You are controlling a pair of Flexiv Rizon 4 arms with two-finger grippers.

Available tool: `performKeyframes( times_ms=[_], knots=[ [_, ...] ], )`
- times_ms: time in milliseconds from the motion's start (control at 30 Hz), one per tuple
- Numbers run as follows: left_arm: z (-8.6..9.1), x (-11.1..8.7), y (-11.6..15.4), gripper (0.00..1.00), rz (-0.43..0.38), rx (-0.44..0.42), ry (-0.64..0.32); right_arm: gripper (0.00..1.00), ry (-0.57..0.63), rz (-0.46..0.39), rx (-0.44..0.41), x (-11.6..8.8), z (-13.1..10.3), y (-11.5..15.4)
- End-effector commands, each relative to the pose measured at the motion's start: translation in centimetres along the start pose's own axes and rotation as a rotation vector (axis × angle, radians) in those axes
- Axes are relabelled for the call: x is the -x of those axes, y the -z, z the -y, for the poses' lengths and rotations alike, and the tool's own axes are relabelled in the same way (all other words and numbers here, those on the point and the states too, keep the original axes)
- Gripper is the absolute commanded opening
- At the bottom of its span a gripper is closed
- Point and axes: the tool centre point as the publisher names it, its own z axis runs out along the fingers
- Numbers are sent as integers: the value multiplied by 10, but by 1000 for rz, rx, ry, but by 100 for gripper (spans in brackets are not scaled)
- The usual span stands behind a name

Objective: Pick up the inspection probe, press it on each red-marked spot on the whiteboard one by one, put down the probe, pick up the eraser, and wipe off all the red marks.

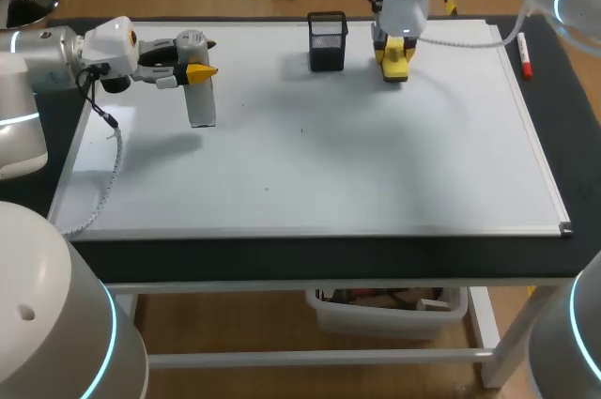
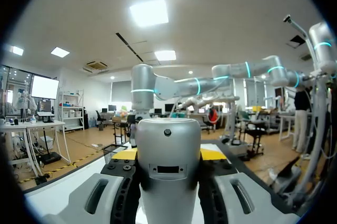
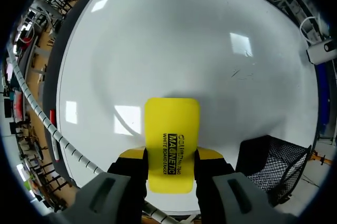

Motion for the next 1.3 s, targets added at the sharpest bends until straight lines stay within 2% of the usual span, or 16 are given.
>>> performKeyframes(
  times_ms=[33,833,867,933,967,1133,1300],
  knots=[
    [1,-1,-1,0,3,0,-3,0,0,-10,15,3,9,-4],
    [1,-1,-1,0,3,0,-3,0,-42,-25,-33,0,26,-11],
    [1,-1,-1,0,3,0,-3,9,-43,-26,-34,-1,26,-11],
    [1,-1,-1,0,3,0,-3,53,-44,-28,-33,-2,27,-11],
    [1,-1,-1,0,3,0,-3,100,-47,-27,-32,-2,27,-11],
    [1,-1,-1,0,3,0,-3,100,-88,-14,-36,-7,26,-5],
    [1,-1,-1,0,3,0,-3,100,-165,36,-33,-16,26,6]
  ],
)
